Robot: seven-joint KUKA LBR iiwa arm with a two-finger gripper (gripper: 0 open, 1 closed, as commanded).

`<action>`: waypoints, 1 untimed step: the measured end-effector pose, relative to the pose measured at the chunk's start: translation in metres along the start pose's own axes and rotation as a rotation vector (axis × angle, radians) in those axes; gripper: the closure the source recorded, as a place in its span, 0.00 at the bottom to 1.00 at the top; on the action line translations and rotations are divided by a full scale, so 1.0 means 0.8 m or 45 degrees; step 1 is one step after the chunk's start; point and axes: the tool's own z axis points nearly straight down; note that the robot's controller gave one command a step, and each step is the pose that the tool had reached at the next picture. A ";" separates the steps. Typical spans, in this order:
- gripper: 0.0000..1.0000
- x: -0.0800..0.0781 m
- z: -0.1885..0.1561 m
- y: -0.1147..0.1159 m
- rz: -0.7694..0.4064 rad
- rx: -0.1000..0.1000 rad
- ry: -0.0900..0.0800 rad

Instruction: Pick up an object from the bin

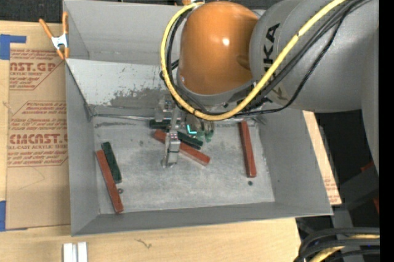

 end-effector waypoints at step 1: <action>0.00 -0.051 0.208 0.087 -0.859 0.000 -0.010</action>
Offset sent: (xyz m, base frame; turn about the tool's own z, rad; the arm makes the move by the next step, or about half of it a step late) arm 0.0397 0.0693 -0.1651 -0.6748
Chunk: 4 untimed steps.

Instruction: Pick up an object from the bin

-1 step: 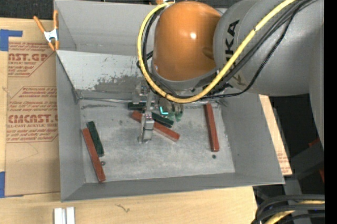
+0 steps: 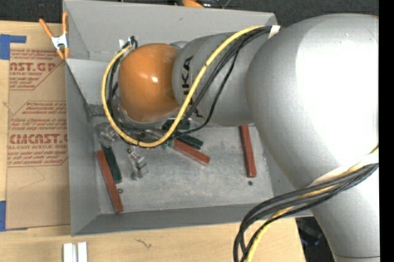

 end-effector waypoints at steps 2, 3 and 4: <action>0.00 0.051 -0.039 0.078 -0.617 0.000 0.000; 0.00 0.053 0.000 0.076 -0.924 0.000 0.009; 0.00 0.070 -0.001 0.092 -1.269 -0.003 0.004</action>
Offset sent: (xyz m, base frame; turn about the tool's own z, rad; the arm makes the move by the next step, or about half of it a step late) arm -0.0761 0.0187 0.0312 -0.3286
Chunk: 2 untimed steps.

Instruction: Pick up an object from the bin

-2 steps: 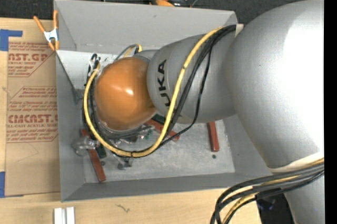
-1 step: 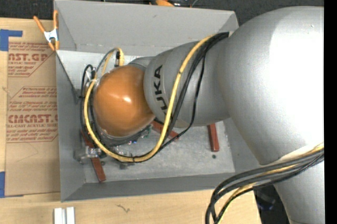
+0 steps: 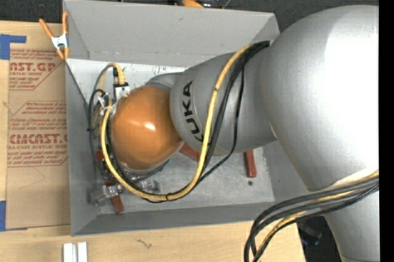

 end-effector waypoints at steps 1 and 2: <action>1.00 0.000 -0.001 -0.001 0.003 0.001 -0.003; 1.00 -0.003 -0.142 -0.002 0.005 0.011 -0.005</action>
Offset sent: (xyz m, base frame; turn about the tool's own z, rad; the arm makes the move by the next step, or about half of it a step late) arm 0.0000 0.0000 0.0000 0.0000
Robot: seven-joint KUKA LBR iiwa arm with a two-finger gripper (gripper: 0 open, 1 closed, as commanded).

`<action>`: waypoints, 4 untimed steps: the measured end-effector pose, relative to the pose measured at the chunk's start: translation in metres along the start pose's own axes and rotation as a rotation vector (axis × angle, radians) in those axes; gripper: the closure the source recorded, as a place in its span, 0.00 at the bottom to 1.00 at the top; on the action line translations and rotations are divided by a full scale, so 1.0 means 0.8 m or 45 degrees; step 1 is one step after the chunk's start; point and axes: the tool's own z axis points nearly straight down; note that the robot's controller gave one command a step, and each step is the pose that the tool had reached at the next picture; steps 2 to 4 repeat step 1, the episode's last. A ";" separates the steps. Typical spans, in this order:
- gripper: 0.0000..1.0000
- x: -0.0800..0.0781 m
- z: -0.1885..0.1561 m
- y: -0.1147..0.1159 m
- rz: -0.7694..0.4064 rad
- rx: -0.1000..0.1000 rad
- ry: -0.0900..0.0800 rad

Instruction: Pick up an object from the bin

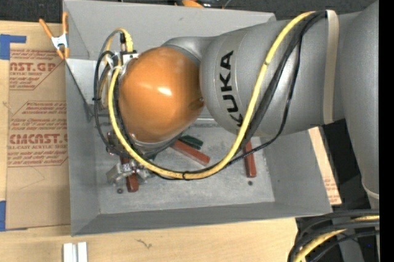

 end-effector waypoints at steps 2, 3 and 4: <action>1.00 -0.002 -0.008 0.000 0.003 -0.008 0.002; 1.00 -0.002 -0.008 0.000 0.003 -0.008 0.002; 1.00 -0.002 -0.008 0.000 0.003 -0.008 0.002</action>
Offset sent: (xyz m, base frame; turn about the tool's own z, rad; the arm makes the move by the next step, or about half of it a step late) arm 0.0000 0.0002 0.0066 0.0000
